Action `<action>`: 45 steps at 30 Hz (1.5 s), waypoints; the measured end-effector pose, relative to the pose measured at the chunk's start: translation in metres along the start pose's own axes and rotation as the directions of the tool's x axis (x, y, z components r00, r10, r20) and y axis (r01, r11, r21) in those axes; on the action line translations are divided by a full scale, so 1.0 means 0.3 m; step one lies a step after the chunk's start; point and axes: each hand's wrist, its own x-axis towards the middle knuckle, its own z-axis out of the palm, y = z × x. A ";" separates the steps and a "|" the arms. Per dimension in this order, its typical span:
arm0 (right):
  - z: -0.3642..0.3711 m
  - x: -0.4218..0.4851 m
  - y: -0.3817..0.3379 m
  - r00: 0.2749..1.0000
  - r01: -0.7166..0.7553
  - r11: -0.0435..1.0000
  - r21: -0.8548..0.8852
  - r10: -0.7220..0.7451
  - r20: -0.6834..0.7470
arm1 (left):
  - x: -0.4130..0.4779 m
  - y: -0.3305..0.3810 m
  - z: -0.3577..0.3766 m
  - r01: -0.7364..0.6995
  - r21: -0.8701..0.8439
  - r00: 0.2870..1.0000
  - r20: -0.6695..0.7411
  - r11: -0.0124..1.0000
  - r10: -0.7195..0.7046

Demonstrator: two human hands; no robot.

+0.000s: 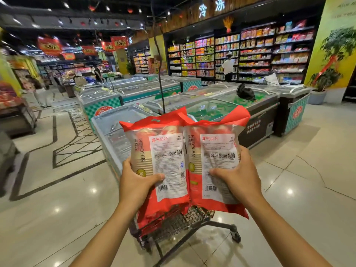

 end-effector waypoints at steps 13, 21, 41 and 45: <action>0.217 0.438 0.107 0.994 0.019 1.000 0.013 -0.020 0.111 | 0.337 -0.146 0.148 0.146 0.029 0.983 -0.118 0.989 -0.141; 0.471 0.689 0.140 0.974 0.033 0.999 0.012 -0.034 0.223 | 0.623 -0.360 0.208 0.254 -0.025 0.951 -0.177 0.967 -0.254; 1.116 1.220 0.616 0.788 -0.320 0.947 -0.029 0.283 0.547 | 1.011 -1.045 0.399 0.673 0.037 0.728 -0.207 0.738 -0.653; 1.241 1.316 0.765 0.694 -0.407 0.912 -0.058 0.350 0.629 | 1.045 -1.142 0.456 0.730 0.108 0.677 -0.251 0.675 -0.692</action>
